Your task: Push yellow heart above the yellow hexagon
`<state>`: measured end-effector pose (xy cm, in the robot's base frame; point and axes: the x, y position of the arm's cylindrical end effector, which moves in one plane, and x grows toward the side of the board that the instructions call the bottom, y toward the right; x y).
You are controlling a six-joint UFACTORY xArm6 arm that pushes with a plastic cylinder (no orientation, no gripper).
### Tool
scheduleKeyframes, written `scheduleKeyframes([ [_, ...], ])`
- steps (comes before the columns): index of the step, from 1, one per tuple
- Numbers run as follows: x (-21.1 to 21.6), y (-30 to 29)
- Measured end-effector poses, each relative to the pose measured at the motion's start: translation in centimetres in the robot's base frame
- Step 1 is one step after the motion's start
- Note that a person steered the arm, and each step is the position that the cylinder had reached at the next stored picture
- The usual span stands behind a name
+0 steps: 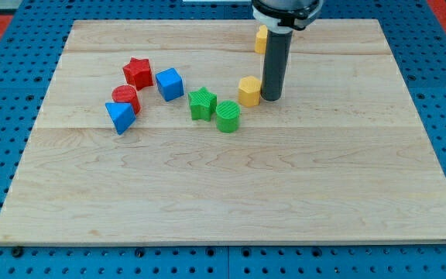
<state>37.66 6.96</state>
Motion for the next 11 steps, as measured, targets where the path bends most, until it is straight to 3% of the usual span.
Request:
scheduleKeyframes([
  [1, -2.7, 2.0],
  [3, -18.5, 11.8],
  [5, -12.5, 0.9],
  [7, -16.4, 1.4],
  [11, -16.7, 0.7],
])
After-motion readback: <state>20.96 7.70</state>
